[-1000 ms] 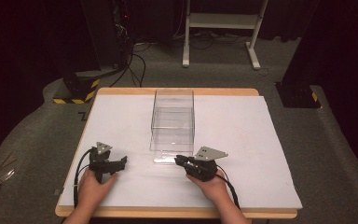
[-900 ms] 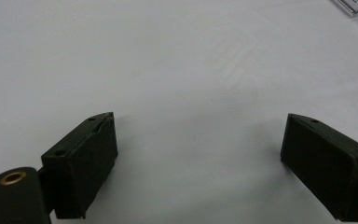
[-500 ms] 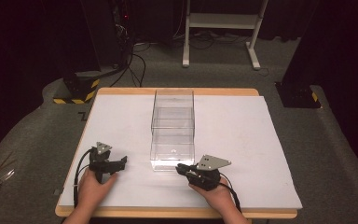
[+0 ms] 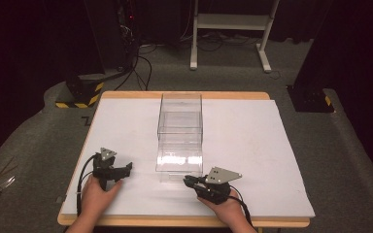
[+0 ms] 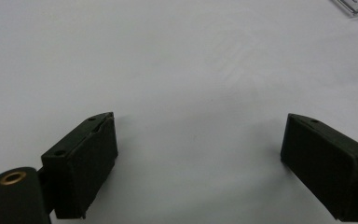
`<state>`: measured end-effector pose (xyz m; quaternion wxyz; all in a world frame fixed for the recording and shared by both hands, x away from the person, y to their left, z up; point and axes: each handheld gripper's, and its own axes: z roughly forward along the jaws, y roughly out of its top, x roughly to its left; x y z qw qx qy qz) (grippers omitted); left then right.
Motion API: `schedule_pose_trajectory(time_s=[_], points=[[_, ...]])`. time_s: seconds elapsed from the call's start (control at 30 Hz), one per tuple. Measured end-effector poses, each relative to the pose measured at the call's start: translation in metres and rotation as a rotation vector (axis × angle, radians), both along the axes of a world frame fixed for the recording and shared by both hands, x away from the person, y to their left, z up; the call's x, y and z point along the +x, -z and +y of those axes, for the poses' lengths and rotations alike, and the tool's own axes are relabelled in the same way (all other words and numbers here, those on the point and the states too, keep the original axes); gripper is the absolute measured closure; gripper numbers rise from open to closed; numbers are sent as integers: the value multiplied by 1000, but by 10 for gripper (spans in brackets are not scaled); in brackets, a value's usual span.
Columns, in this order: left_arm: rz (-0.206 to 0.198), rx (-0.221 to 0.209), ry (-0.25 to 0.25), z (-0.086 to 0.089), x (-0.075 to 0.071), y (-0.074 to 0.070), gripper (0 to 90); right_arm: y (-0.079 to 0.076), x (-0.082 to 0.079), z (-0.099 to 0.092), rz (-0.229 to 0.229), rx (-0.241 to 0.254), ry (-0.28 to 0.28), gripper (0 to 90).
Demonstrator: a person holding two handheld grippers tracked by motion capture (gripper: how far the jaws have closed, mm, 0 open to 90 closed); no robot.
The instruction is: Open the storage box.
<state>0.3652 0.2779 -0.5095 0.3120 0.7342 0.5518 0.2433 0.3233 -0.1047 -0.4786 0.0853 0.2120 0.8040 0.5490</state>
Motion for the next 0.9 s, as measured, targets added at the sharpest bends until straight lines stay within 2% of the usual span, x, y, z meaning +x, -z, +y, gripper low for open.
schedule_pose_trajectory(time_s=[0.3, 0.57, 0.77, 0.9], points=[[0, 0, 0, 0, 0, 0, 111, -1, -5, -1, -7, -10, -3, 806], [0, 0, 0, 0, 0, 0, 111, -4, -7, -3, -23, -20, -4, 739], [0, -1, -1, 0, 0, 0, 111, -12, -7, -16, -36, 4, 23, 752], [0, 0, 0, 0, 0, 0, 111, -20, -8, -26, -58, 41, 38, 752]])
